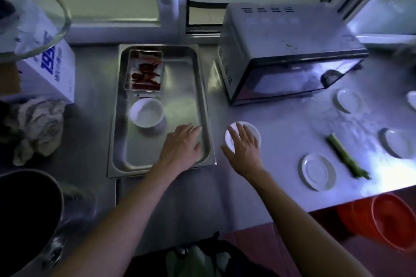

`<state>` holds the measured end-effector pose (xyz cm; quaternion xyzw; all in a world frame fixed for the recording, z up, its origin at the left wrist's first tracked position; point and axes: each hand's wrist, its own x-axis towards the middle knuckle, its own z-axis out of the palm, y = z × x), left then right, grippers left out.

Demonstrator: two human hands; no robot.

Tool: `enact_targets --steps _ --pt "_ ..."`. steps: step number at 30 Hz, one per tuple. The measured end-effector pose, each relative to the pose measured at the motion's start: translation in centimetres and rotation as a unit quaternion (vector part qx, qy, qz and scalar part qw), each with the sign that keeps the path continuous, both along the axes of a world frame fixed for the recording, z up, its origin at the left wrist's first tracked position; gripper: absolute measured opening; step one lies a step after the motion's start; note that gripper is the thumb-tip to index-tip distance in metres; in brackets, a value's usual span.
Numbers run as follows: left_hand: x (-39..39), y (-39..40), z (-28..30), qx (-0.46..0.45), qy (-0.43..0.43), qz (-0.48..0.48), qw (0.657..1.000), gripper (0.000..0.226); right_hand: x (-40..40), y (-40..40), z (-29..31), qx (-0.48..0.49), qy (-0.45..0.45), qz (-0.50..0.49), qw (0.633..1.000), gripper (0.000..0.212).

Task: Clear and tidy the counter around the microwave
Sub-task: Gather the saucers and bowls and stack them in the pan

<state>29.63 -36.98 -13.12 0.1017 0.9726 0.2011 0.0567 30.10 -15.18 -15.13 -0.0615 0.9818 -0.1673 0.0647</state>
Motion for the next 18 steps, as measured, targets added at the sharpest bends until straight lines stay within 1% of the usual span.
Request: enact_targets --steps 7,10,14,18 --pt "-0.5 6.7 -0.8 0.006 -0.002 -0.099 0.995 0.056 4.1 5.1 0.4 0.017 0.0 -0.1 0.995 0.064" --pt "-1.2 9.5 -1.8 -0.013 -0.01 -0.147 0.989 0.057 4.9 7.3 -0.3 0.014 -0.026 -0.131 0.991 0.064" --pt "-2.5 13.3 -3.2 -0.053 -0.048 -0.162 0.984 0.06 5.1 10.4 -1.6 -0.002 -0.063 -0.155 0.986 0.06" --pt "-3.8 16.1 -4.7 -0.111 -0.081 -0.159 0.978 0.065 4.3 13.1 -3.2 -0.02 -0.095 -0.148 0.984 0.059"
